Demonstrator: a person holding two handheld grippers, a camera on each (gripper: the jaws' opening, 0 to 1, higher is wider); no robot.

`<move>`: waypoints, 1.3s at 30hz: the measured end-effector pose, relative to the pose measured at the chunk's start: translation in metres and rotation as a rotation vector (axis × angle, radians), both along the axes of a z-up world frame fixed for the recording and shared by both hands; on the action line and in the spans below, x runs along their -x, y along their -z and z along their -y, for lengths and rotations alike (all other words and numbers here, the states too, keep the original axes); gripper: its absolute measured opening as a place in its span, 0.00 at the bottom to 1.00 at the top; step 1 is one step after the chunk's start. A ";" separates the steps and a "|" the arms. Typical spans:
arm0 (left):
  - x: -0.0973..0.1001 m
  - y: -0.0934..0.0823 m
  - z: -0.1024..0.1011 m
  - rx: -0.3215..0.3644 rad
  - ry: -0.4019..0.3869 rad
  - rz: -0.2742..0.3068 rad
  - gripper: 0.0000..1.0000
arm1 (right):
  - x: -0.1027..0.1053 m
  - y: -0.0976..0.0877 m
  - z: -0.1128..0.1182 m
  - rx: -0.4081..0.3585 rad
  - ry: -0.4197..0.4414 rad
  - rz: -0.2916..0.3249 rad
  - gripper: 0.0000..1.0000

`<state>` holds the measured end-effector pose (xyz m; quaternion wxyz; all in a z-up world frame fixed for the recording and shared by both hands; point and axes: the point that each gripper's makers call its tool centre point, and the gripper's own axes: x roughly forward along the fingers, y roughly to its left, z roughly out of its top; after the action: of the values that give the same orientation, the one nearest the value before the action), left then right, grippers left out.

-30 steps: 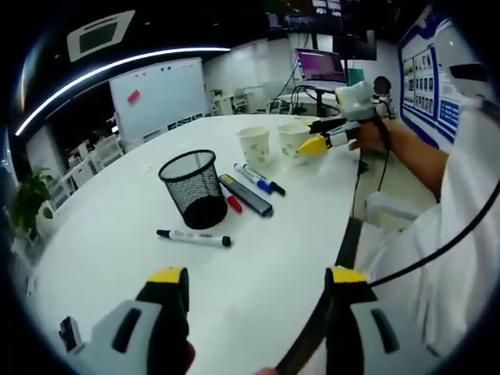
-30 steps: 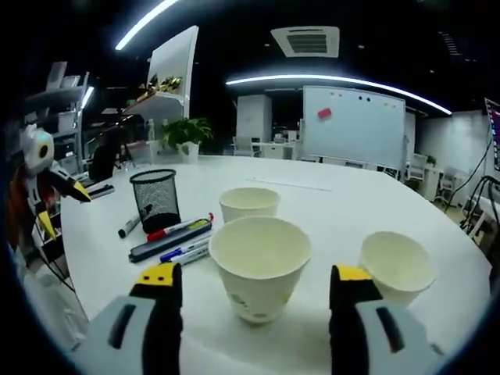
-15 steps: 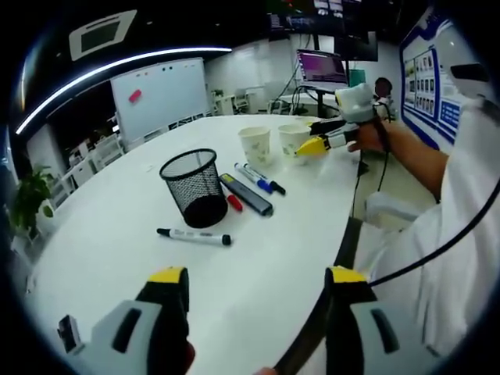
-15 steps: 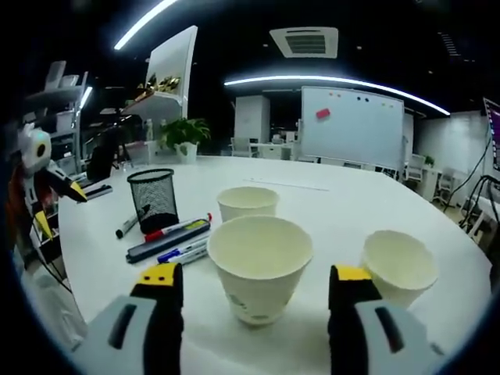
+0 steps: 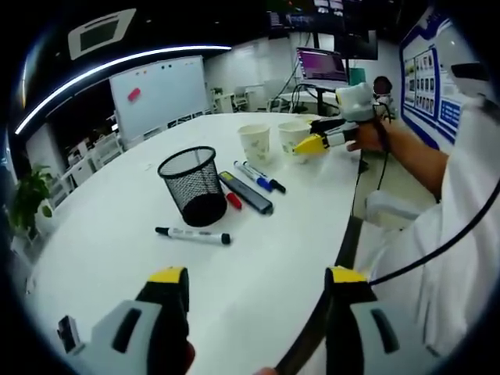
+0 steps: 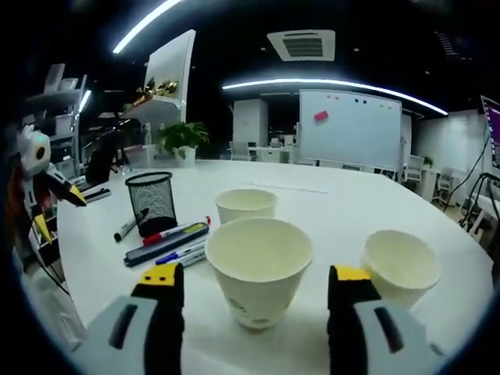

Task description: Place the scattered laser pointers and whiteboard markers into the pen holder and stack the scattered paper cups together

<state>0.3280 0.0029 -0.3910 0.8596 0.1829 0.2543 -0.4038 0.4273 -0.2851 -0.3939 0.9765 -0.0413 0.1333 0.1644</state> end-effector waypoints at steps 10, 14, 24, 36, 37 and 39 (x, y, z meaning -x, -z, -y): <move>-0.001 -0.007 -0.001 0.020 -0.012 0.014 0.71 | 0.000 -0.003 -0.004 0.010 -0.003 0.014 0.74; -0.001 -0.008 -0.001 0.019 -0.009 0.019 0.71 | -0.001 -0.004 -0.004 0.008 0.004 0.020 0.72; -0.001 -0.010 -0.004 0.014 -0.012 0.024 0.71 | -0.004 -0.005 -0.006 0.010 0.002 0.027 0.67; 0.001 -0.012 -0.007 0.013 -0.025 0.026 0.71 | -0.011 -0.006 -0.002 0.005 0.013 0.041 0.59; 0.001 -0.013 -0.007 0.009 -0.025 0.027 0.71 | -0.011 -0.005 -0.003 0.003 0.010 0.040 0.59; 0.000 -0.013 -0.008 0.009 -0.027 0.029 0.71 | -0.012 -0.004 -0.004 0.005 0.009 0.034 0.59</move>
<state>0.3275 0.0105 -0.3777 0.8694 0.1813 0.2424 -0.3906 0.4389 -0.2814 -0.3899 0.9792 -0.0459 0.1172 0.1590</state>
